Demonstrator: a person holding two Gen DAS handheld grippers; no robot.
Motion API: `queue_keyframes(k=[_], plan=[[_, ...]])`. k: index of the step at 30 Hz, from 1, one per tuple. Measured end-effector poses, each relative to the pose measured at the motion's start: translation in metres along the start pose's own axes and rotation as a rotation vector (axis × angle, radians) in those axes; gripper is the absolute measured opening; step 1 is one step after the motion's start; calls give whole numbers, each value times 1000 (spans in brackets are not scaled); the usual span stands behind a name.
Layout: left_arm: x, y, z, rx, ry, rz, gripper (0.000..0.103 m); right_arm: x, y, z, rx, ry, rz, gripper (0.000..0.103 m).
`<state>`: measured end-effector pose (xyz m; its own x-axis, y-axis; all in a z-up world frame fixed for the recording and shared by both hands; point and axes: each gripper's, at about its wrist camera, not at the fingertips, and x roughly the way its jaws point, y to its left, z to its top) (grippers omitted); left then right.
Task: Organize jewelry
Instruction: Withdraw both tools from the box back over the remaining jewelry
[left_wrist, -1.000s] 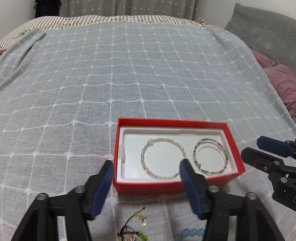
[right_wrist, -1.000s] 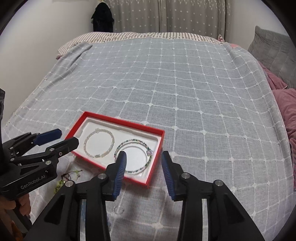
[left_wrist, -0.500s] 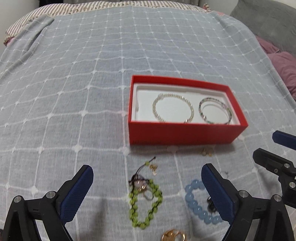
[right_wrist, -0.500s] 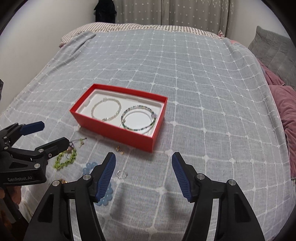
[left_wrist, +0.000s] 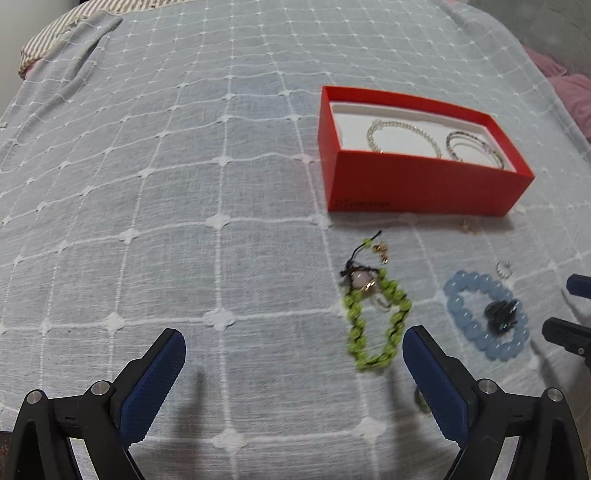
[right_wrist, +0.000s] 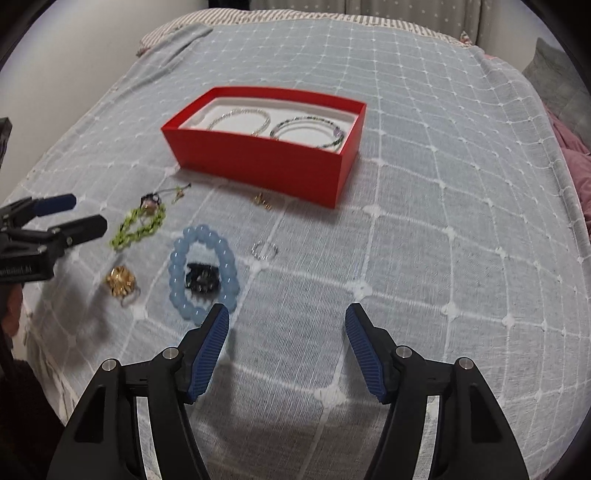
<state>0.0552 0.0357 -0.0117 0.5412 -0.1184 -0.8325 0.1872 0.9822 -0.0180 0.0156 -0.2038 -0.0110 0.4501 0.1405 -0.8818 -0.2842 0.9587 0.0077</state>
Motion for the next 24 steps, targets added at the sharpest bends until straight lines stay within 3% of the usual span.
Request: queue_keyframes(k=[8, 24], plan=[[9, 10, -16, 38, 49, 55, 98, 5, 5, -8, -18, 9, 21, 68], [15, 6, -9, 5, 64, 46, 98, 17, 23, 5, -13, -19, 19, 68]])
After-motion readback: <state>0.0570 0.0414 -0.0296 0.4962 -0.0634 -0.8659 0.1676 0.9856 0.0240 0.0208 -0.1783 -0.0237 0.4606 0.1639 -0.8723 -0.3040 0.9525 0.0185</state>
